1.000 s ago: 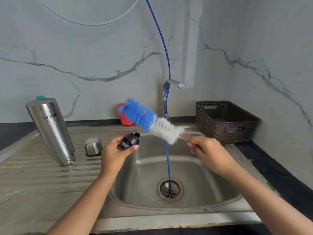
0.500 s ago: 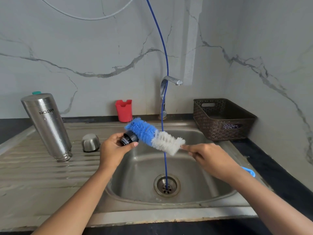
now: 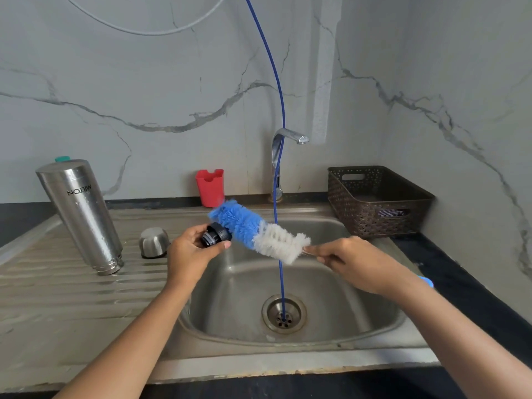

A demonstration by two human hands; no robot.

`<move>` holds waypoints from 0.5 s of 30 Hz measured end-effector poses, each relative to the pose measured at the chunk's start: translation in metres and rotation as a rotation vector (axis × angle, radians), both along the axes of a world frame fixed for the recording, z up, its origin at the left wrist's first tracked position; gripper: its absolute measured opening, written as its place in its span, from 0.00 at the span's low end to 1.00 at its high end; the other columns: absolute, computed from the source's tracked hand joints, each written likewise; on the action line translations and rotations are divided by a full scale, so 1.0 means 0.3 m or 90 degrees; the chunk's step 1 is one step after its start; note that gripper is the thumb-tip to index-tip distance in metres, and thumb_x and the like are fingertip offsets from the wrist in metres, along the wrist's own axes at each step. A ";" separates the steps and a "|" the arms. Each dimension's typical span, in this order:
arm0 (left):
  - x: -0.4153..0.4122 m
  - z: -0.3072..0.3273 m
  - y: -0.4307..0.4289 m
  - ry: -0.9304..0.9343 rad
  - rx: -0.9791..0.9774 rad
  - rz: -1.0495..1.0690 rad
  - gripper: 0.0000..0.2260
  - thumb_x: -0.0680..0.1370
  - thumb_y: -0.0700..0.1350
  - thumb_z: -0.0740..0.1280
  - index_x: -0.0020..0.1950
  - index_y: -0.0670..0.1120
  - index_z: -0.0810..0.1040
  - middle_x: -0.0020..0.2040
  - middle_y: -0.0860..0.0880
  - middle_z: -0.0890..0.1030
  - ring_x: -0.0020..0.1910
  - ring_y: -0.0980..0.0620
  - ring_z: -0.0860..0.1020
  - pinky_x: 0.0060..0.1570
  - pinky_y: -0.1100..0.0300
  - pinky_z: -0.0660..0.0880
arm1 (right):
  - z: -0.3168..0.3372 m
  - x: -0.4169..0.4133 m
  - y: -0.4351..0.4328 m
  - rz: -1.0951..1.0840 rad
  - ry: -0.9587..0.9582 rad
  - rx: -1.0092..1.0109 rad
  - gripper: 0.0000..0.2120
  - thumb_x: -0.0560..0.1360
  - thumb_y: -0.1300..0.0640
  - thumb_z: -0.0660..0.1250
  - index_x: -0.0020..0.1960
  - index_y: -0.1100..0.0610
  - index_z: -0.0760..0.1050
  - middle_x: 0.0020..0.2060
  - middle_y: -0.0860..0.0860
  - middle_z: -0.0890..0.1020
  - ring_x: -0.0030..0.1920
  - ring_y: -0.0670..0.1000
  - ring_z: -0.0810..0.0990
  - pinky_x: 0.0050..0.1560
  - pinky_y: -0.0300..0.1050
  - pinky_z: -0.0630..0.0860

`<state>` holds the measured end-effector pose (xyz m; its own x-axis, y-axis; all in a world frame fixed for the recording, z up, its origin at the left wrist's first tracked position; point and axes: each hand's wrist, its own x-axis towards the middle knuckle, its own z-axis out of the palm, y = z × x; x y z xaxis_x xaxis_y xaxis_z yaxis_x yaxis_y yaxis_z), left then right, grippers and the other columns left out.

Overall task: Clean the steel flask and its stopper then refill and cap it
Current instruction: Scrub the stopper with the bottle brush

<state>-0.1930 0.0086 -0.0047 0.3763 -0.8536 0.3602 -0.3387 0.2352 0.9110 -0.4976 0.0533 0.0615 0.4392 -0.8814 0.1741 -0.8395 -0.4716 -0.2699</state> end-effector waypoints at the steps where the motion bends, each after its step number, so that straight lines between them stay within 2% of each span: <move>1: -0.002 -0.002 0.005 -0.008 0.002 -0.007 0.22 0.62 0.44 0.82 0.52 0.51 0.80 0.46 0.54 0.84 0.45 0.55 0.83 0.53 0.55 0.79 | 0.010 -0.015 0.000 -0.012 0.000 0.017 0.16 0.80 0.54 0.60 0.66 0.44 0.74 0.60 0.45 0.80 0.62 0.49 0.77 0.61 0.47 0.73; 5: -0.058 0.008 0.017 -0.030 -0.003 -0.036 0.22 0.62 0.43 0.82 0.52 0.52 0.79 0.46 0.56 0.83 0.45 0.58 0.82 0.50 0.61 0.77 | -0.007 0.021 -0.007 -0.047 -0.020 -0.051 0.17 0.80 0.55 0.60 0.67 0.43 0.73 0.61 0.46 0.80 0.62 0.52 0.77 0.60 0.48 0.73; 9: -0.024 0.013 0.019 0.006 -0.011 -0.014 0.20 0.63 0.41 0.81 0.49 0.54 0.78 0.45 0.57 0.83 0.43 0.60 0.81 0.46 0.68 0.76 | -0.031 0.005 0.025 -0.013 -0.026 0.006 0.16 0.80 0.55 0.61 0.66 0.45 0.74 0.62 0.42 0.78 0.64 0.46 0.75 0.63 0.42 0.71; 10: -0.028 0.012 0.022 -0.001 -0.008 -0.019 0.20 0.63 0.40 0.81 0.49 0.53 0.78 0.45 0.57 0.83 0.43 0.60 0.81 0.45 0.70 0.75 | -0.024 -0.005 0.019 -0.021 -0.028 0.006 0.16 0.80 0.55 0.61 0.66 0.45 0.74 0.61 0.42 0.79 0.63 0.46 0.75 0.63 0.43 0.71; 13: -0.058 0.008 0.026 -0.031 -0.001 -0.036 0.22 0.62 0.42 0.81 0.52 0.52 0.79 0.46 0.58 0.82 0.45 0.62 0.81 0.47 0.68 0.74 | -0.018 0.023 0.009 -0.058 -0.025 -0.045 0.17 0.80 0.54 0.60 0.66 0.43 0.73 0.59 0.46 0.81 0.60 0.53 0.78 0.58 0.50 0.74; 15: -0.046 0.009 0.019 -0.011 -0.003 -0.026 0.22 0.62 0.42 0.81 0.51 0.53 0.78 0.46 0.58 0.82 0.45 0.61 0.81 0.48 0.66 0.75 | -0.031 0.046 0.028 -0.053 -0.018 -0.042 0.18 0.80 0.55 0.59 0.68 0.43 0.72 0.59 0.47 0.81 0.60 0.54 0.78 0.57 0.49 0.74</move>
<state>-0.2069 0.0144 -0.0021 0.3353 -0.8662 0.3704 -0.3448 0.2531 0.9039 -0.4838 0.0619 0.0522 0.3587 -0.9011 0.2438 -0.8692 -0.4176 -0.2648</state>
